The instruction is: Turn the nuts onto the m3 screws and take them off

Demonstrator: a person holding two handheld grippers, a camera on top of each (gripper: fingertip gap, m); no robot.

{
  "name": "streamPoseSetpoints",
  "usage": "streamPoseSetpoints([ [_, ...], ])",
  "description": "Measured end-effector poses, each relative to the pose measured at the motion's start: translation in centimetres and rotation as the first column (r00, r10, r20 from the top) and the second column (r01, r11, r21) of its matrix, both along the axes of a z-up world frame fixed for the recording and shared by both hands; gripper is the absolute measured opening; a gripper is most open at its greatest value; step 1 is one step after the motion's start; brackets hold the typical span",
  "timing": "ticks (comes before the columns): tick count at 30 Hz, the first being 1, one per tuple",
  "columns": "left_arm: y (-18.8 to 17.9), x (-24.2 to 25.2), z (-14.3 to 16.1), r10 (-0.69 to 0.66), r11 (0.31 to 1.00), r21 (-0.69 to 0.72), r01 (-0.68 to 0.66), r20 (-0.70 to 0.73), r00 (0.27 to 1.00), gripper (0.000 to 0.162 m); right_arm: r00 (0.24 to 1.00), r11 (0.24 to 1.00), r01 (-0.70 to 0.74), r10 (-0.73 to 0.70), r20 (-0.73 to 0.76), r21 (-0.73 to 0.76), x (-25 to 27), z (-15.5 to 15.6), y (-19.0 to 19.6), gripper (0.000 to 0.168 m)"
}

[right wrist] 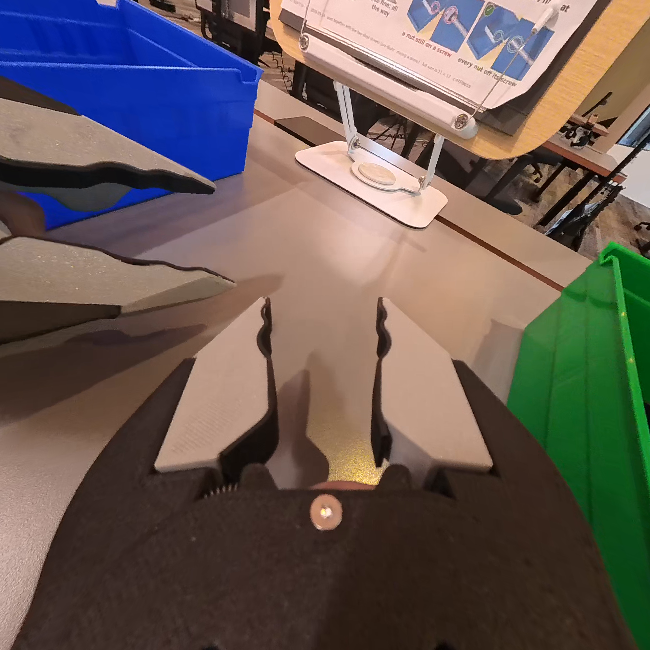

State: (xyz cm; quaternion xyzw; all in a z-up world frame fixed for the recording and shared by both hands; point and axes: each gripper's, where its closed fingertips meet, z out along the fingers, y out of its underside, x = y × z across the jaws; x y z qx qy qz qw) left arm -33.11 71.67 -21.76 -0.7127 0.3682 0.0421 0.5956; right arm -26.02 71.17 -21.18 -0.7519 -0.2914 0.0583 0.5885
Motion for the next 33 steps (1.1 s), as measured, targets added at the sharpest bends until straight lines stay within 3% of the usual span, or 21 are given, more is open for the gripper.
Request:
streamPoseSetpoints([
  [19,1.0,-1.5,0.3,0.004,0.998,-0.055,0.002,0.099,0.995,0.057,1.0,1.0,-0.013,0.013,0.004,-0.014,-0.2,-0.2,0.0,0.055],
  [27,-1.3,0.0,0.4,-0.066,0.997,-0.043,0.07,0.094,0.993,0.058,1.0,1.0,-0.015,0.015,0.018,-0.002,-0.3,-0.2,-0.1,0.054],
  [33,-2.7,0.1,1.2,-0.12,0.986,-0.081,0.143,0.239,0.964,0.056,1.0,1.0,-0.018,0.018,0.015,0.004,-0.3,0.0,-0.3,0.051],
])
